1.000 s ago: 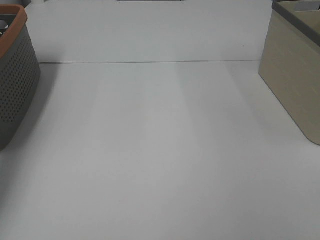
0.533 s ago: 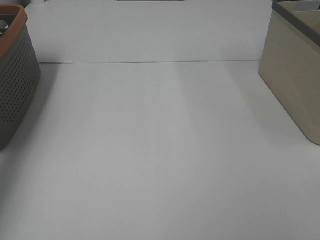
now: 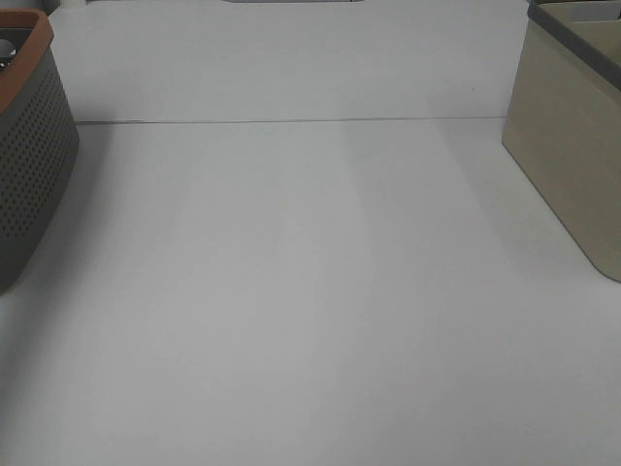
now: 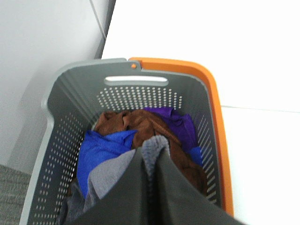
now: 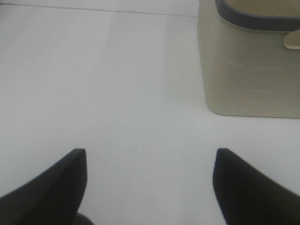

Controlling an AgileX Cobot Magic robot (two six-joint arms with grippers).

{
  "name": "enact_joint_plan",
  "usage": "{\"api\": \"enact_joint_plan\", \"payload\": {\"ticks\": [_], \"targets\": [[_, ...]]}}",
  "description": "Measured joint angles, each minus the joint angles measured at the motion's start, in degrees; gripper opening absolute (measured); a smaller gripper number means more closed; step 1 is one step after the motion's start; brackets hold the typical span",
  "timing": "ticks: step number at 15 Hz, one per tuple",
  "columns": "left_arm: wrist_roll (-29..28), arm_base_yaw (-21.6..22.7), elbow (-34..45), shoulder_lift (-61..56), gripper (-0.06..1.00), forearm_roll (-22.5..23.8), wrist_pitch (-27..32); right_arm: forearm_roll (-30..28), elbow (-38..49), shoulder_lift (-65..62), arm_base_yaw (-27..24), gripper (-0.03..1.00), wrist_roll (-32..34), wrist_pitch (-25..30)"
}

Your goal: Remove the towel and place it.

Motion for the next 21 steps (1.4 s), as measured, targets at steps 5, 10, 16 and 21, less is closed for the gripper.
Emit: {"api": "enact_joint_plan", "payload": {"ticks": [5,10,16,21], "targets": [[6.02,0.0,-0.11,-4.98,0.0,-11.97,-6.59,0.0,0.0,0.0,0.0,0.74,0.0,0.0],[13.29,0.0,-0.23,-7.1,0.0,-23.49,-11.86,0.0,0.0,0.0,0.0,0.74,0.0,0.0],[27.44,0.0,-1.89,-10.14,0.0,-48.76,-20.17,0.0,0.0,0.0,0.0,0.74,0.0,0.0],[40.11,-4.98,-8.19,-9.85,0.0,-58.96,-23.84,0.0,0.0,0.0,0.0,0.74,0.0,0.0]]}}
